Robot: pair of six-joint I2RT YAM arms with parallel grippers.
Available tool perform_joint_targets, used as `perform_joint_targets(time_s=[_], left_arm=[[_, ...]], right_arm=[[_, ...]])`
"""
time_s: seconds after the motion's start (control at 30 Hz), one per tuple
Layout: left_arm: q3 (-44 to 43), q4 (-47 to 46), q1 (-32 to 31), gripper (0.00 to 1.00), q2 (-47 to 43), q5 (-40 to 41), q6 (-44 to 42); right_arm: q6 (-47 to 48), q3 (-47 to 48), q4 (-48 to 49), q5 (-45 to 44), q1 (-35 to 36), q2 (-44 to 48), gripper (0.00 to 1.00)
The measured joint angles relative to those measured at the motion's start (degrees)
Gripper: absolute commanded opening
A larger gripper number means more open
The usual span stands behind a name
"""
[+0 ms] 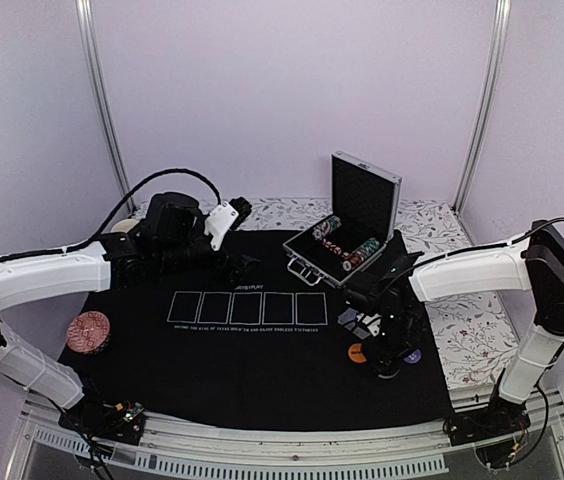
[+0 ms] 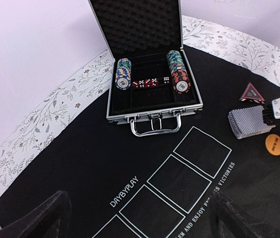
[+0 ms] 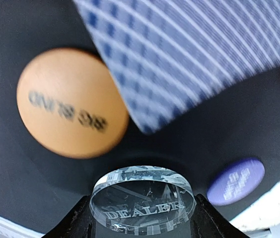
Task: Distribute texas hold em gaming equipment
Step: Pick up the dealer button from the poker table mat.
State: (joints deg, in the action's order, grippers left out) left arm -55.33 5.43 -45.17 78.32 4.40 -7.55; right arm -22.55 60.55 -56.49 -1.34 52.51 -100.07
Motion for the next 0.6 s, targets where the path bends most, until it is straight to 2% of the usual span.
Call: perform_joint_targets(time_s=[0.17,0.33,0.6], left_arm=[[0.00,0.00,0.00,0.98,-0.09,0.00,0.00],[0.00,-0.02,0.00,0.98,-1.01,0.17,-0.11],[0.00,-0.13,0.00,0.98,-3.13,4.17,0.57]], right_arm=[[-1.25,1.49,-6.05,-1.81,0.04,3.06,0.40],[-1.49,7.74,-8.87,-3.13,0.04,6.27,0.37],[3.08,20.44,-2.56,-0.61,0.42,6.64,0.33]])
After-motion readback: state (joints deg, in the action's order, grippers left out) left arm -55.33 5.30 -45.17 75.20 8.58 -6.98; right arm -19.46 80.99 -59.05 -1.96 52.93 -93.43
